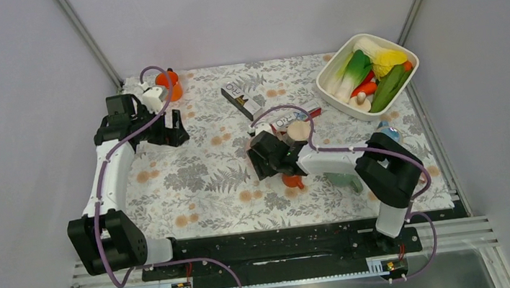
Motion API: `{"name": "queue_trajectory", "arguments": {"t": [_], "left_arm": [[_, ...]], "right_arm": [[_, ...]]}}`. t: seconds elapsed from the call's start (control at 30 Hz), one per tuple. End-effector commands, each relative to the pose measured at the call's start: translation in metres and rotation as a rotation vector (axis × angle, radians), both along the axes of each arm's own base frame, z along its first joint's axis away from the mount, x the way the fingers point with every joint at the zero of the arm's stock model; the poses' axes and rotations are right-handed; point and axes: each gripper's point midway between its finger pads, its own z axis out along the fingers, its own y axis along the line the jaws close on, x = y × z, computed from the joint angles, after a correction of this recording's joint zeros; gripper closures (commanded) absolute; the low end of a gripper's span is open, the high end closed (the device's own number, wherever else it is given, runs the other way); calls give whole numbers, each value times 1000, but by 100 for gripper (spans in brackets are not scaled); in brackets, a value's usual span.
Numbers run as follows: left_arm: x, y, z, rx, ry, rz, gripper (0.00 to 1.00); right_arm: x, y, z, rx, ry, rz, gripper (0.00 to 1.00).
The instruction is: Turn the mug right side up
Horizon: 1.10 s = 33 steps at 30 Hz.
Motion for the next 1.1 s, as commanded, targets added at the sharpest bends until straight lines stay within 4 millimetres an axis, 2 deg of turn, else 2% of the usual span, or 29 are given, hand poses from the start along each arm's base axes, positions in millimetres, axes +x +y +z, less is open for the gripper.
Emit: {"name": "queue_trajectory", "arguments": {"t": [0.0,0.1,0.17,0.23,0.3,0.37,0.43,0.53,0.6,0.67,0.77,0.9,1.07], "left_arm": [[-5,-7,15,-39,-37,-14,1],[-9,-9,14,-40,-36,-25,1],[-13,-10,12,-45,-23,-29,1],[-18,-15,11,-69,-8,-46,3],[-22,-20,13,-95,-7,-58,5],[-25,-24,20,-117,-17,-65,5],[-29,-32,38,-162,-38,-88,5],[-40,-50,77,-271,-72,-138,4],[-50,-64,109,-363,-97,-181,3],[-62,-77,141,-442,-124,-234,2],[-80,-94,177,-532,-150,-300,1],[-97,-114,208,-619,-170,-359,1],[-118,-136,230,-697,-157,-456,3]], "right_arm": [[32,15,15,30,-113,-84,50],[32,18,11,36,-104,-76,84],[29,25,16,64,-97,-40,100],[25,39,32,128,-95,31,100],[16,57,60,223,-104,124,100],[9,71,100,336,-141,203,100],[0,79,146,460,-189,270,100],[-12,83,218,632,-287,346,100],[-19,81,256,717,-359,378,100],[-24,77,289,787,-424,390,100],[-34,70,332,898,-507,411,100],[-46,67,368,998,-544,450,100],[-53,66,386,1037,-554,472,100]]}}
